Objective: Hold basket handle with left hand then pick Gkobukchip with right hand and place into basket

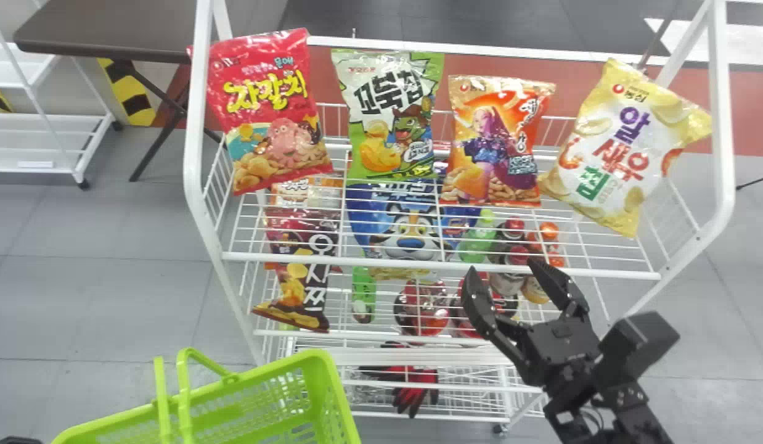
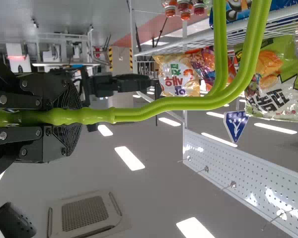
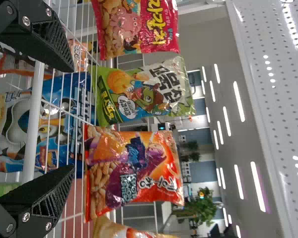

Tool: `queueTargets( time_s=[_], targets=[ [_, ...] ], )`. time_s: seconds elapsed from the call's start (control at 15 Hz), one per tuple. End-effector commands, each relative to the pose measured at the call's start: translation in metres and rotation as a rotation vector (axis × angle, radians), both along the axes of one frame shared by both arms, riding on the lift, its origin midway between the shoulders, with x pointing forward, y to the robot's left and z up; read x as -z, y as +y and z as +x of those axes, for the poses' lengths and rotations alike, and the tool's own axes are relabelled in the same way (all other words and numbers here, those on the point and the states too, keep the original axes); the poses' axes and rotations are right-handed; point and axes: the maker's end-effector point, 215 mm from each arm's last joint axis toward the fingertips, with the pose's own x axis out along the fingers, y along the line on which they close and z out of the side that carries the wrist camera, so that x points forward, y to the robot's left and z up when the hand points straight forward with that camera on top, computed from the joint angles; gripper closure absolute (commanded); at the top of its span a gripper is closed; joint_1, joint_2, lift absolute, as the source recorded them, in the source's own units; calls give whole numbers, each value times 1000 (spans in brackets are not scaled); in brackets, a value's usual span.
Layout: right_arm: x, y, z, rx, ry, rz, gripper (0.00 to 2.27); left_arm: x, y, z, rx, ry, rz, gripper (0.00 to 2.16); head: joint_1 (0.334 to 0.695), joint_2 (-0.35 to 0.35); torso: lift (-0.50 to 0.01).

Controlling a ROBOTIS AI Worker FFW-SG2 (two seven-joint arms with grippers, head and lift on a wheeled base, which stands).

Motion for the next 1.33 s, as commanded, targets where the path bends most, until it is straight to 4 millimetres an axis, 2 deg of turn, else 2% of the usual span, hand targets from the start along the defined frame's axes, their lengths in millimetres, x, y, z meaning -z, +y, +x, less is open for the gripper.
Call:
queueTargets(
  time_s=[0.0,0.13,0.33,0.67,0.8,1.0,1.27],
  targets=[
    [1,20,27,-26,40,7,117,0,1,0,2,1,3,2152,695,-23,0],
    [-13,44,53,-52,24,1,107,0,1,-1,1,1,2,2152,695,3,0],
    [-20,76,88,-80,33,-13,93,0,2,-1,2,2,4,2152,695,59,0],
    [-31,118,156,-97,55,-41,90,2,6,-1,-7,9,8,2152,695,128,0],
    [-34,131,176,-108,64,-62,90,2,7,-2,-9,10,5,2152,695,158,0],
    [-35,136,199,-95,85,-90,87,3,8,-1,-11,13,2,2152,695,176,0],
    [-35,122,226,-49,122,-139,87,5,11,-1,-20,17,5,2152,695,171,0]
  ],
)
